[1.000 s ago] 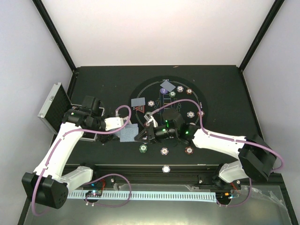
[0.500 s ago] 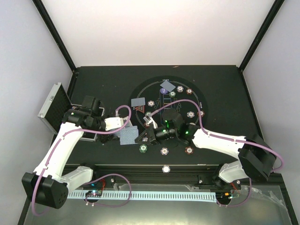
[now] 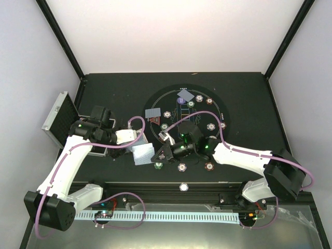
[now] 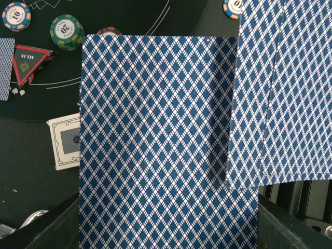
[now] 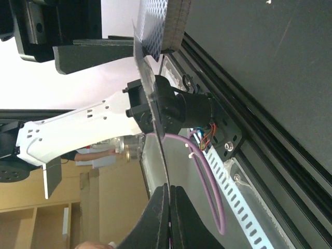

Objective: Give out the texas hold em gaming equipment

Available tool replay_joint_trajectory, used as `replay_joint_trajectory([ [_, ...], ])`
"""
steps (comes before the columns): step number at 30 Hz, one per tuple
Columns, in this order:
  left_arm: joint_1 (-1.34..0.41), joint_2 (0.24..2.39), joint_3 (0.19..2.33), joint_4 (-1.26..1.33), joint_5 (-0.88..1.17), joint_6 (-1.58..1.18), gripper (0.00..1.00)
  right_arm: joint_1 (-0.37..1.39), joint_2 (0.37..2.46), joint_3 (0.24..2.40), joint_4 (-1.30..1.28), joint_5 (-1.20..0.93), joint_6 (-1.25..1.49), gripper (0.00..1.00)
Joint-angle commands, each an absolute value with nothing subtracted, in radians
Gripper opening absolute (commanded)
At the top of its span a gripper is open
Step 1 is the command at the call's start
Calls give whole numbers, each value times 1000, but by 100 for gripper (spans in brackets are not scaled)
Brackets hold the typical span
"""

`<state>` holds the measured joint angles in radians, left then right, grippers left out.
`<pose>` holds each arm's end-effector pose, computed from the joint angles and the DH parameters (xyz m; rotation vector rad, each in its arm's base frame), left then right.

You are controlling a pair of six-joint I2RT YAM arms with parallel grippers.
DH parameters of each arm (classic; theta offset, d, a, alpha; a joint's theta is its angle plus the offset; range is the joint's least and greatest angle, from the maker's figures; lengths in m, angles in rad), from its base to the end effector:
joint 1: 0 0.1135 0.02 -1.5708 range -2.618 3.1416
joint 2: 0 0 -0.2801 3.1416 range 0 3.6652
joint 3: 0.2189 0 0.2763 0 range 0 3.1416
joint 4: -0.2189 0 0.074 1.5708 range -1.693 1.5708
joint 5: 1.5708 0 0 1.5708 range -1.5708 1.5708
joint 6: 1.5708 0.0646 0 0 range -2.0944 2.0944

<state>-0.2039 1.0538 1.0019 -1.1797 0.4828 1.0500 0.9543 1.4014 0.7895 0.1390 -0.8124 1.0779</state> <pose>0.1875 -0.0694 0.2792 1.6210 2.0498 -0.4026 0.1545 0.2992 0.2298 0.4840 -2.4445 -1.7990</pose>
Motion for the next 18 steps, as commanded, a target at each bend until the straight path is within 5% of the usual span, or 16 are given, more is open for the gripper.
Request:
replay_joint_trajectory([
  [1, -202, 1057, 1046, -1190, 520, 1050, 2, 961, 1379, 789, 122, -831, 1049, 1],
  [18, -199, 1088, 1080, -1173, 469, 1018, 1, 964, 1309, 715, 50, -829, 967, 1],
])
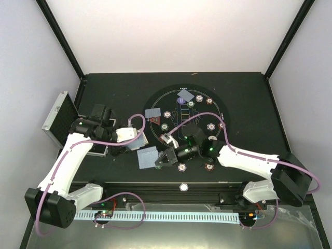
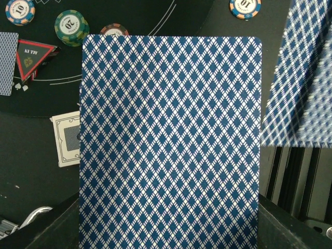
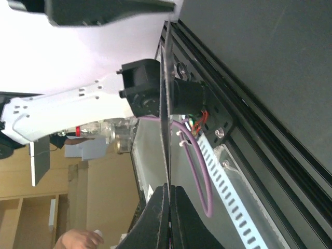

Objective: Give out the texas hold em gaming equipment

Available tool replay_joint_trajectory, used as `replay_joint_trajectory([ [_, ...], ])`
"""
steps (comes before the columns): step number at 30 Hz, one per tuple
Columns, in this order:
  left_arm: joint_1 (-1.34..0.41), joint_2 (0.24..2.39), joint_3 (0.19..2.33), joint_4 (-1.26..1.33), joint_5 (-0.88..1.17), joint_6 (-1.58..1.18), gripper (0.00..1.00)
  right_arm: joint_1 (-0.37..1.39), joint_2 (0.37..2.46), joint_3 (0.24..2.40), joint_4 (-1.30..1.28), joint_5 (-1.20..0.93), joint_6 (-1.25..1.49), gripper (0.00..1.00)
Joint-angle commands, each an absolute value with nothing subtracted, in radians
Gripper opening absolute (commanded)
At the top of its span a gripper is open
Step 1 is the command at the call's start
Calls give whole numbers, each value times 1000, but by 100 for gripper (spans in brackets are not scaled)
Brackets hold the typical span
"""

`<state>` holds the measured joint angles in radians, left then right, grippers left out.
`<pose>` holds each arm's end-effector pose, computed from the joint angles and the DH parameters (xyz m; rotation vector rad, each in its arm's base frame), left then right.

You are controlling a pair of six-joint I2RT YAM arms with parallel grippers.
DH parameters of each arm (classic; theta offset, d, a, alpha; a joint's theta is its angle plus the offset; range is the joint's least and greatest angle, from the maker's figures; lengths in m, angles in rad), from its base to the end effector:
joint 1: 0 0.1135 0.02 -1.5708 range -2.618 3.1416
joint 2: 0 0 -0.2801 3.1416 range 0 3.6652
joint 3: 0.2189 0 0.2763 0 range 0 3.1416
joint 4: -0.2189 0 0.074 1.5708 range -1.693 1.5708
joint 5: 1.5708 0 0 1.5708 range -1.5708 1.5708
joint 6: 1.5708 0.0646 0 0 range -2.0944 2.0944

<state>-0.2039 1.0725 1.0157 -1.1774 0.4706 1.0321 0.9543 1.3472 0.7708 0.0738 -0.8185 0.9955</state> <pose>0.1921 -0.0696 0.2799 1.6060 2.0749 -0.3962 0.1467 0.2886 0.2330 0.5773 -2.4600 -1.7939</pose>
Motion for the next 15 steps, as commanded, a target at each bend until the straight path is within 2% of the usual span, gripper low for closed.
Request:
replay_joint_trajectory([
  [1, -199, 1090, 1085, -1178, 472, 1017, 2, 963, 1305, 705, 47, -826, 962, 1],
  [15, -198, 1082, 1094, -1193, 479, 1014, 2, 963, 1409, 737, 31, -816, 880, 1],
])
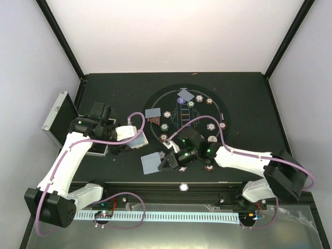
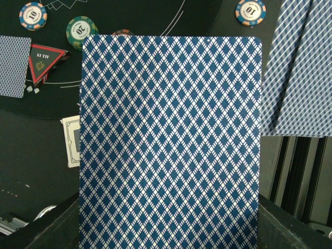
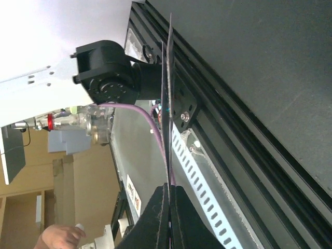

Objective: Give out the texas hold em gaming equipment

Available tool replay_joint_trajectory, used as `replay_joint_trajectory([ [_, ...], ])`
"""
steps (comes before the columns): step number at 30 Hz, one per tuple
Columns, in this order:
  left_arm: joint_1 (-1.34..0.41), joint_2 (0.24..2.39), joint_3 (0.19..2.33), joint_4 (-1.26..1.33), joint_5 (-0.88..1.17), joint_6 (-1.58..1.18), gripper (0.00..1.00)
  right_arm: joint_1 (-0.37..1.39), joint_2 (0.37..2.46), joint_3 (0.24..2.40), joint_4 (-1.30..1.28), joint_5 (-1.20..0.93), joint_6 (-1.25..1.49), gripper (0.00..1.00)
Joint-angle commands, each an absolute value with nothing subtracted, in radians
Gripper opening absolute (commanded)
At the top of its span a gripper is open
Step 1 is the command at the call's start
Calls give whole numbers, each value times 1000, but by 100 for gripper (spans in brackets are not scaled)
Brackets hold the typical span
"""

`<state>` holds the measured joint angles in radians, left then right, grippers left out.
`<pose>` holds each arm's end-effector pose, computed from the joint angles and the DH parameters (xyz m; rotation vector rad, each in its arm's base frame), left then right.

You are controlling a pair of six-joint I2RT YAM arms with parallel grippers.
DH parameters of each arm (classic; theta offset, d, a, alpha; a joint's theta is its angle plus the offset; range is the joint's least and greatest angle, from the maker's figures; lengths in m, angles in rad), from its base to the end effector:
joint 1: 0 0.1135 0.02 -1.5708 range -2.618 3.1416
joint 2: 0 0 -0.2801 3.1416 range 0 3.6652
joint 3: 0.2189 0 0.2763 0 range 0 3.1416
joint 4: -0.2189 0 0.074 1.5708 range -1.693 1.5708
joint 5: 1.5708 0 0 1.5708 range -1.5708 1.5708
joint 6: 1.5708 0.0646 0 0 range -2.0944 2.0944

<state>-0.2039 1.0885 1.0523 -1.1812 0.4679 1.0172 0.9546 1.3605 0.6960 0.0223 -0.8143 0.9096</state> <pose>0.1972 -0.0705 0.2883 1.5879 2.0755 -0.3871 0.1383 0.2766 0.1975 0.6001 -2.5042 -1.6592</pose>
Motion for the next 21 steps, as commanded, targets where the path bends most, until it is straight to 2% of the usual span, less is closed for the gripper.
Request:
replay_joint_trajectory([
  [1, -198, 1081, 1094, -1193, 480, 1013, 2, 963, 1427, 749, 35, -816, 879, 1],
  [5, -198, 1079, 1094, -1197, 475, 1013, 2, 963, 1500, 787, 70, -811, 898, 5],
  [8, -198, 1074, 1094, -1201, 469, 1017, 2, 963, 1550, 819, 88, -794, 907, 12],
  [9, -198, 1072, 1094, -1203, 467, 1018, 2, 963, 1562, 824, 92, -785, 911, 18],
  [11, -196, 1069, 1095, -1207, 465, 1022, 2, 962, 1577, 832, 95, -771, 915, 38],
  [14, -195, 1067, 1095, -1210, 464, 1025, 1, 951, 1557, 832, 78, -735, 909, 52],
  [19, -195, 1066, 1091, -1209, 468, 1029, 1, 906, 1460, 807, 16, -680, 883, 55],
  [21, -195, 1066, 1090, -1209, 474, 1032, 2, 888, 1405, 807, -27, -652, 866, 59],
])
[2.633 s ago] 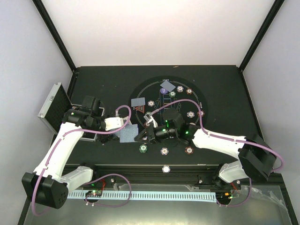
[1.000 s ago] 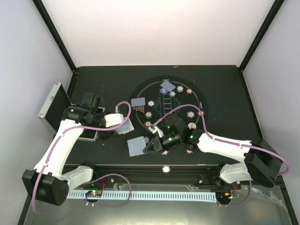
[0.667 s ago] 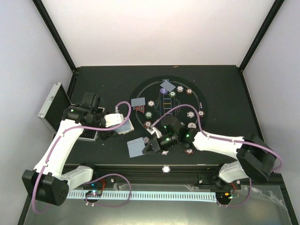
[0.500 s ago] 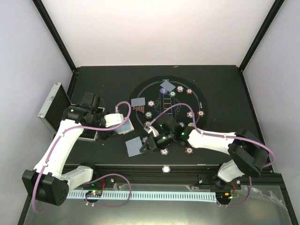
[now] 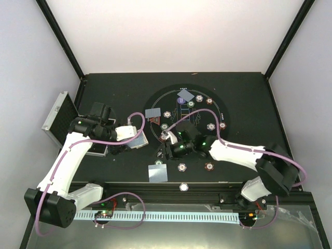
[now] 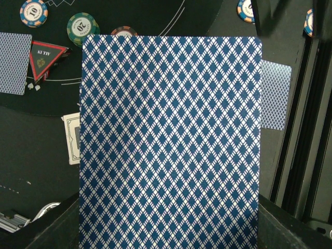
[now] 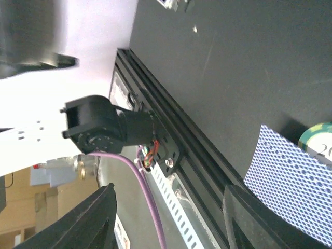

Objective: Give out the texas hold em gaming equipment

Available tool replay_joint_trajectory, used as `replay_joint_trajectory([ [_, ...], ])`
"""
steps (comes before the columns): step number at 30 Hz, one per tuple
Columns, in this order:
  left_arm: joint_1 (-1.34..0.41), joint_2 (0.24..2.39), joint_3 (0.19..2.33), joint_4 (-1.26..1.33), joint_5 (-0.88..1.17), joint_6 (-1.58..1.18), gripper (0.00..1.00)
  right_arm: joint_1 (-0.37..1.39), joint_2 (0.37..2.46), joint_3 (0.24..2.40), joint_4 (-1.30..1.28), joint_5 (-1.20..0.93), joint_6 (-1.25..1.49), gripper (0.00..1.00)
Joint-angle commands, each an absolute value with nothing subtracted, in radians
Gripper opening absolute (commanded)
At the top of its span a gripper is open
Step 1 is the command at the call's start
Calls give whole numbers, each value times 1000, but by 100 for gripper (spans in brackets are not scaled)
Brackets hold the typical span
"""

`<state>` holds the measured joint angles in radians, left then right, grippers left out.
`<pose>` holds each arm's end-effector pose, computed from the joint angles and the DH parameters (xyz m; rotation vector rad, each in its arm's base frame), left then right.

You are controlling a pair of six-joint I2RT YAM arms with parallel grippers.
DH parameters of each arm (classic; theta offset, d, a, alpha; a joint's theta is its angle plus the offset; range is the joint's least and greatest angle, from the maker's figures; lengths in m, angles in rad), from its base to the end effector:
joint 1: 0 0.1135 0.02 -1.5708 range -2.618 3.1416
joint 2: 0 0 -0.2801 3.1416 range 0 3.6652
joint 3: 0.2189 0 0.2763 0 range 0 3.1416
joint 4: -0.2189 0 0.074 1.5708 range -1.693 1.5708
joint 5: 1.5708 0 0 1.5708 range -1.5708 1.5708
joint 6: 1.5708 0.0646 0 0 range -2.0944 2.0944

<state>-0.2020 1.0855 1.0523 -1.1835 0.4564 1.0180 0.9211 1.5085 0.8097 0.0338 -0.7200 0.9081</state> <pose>0.1967 -0.0694 0.2885 1.5879 2.0821 -0.3720 0.1742 0.2998 0.1899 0.5011 -2.6387 -1.6253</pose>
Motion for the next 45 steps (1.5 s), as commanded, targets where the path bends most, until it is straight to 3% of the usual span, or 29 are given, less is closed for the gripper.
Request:
replay_joint_trajectory([
  [1, -195, 1067, 1087, -1208, 478, 1032, 1, 878, 1381, 807, -33, -645, 867, 63],
  [7, -198, 1061, 1061, -1203, 513, 1067, 1, 862, 1350, 887, -33, -639, 901, 86],
  [12, -200, 1047, 1057, -1209, 528, 1080, 2, 865, 1440, 940, 29, -674, 950, 89],
  [29, -214, 1035, 1029, -1198, 555, 1095, 2, 936, 1715, 1094, 176, -734, 1034, 86],
  [37, -219, 1033, 1023, -1206, 540, 1102, 2, 923, 1748, 1086, 172, -715, 1063, 71],
  [45, -219, 1025, 1013, -1193, 539, 1101, 2, 894, 1676, 1012, 172, -707, 1059, 64],
])
